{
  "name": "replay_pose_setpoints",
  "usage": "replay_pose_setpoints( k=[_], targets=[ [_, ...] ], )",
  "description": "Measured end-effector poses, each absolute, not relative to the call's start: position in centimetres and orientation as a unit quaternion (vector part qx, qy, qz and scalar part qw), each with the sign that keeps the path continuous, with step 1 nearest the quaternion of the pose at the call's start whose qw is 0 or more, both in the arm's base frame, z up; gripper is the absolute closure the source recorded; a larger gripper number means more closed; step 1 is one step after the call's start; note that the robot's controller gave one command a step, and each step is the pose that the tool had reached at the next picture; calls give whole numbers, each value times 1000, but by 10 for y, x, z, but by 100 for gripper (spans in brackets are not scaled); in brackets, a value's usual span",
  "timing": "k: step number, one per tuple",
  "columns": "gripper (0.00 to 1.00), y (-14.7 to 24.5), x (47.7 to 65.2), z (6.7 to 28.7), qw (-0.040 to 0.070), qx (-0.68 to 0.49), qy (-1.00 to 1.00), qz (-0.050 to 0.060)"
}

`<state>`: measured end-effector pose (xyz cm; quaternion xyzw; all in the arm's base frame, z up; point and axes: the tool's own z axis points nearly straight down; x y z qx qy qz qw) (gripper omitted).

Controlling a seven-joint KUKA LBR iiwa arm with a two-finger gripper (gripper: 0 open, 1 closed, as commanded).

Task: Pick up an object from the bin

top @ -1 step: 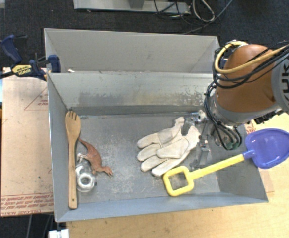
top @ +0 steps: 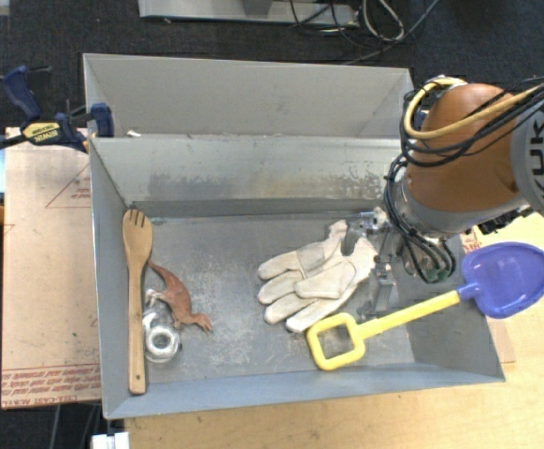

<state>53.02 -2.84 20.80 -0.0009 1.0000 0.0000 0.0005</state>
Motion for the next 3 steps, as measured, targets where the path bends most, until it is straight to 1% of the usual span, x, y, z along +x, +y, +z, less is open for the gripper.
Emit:
replay_pose_setpoints(
  k=[1,2,3],
  targets=[
    [0,-49,534,167,0,-115,993,0],
    [0,-42,539,175,2,-131,991,0],
    [0,-66,561,139,0,-253,967,1]
  ],
)
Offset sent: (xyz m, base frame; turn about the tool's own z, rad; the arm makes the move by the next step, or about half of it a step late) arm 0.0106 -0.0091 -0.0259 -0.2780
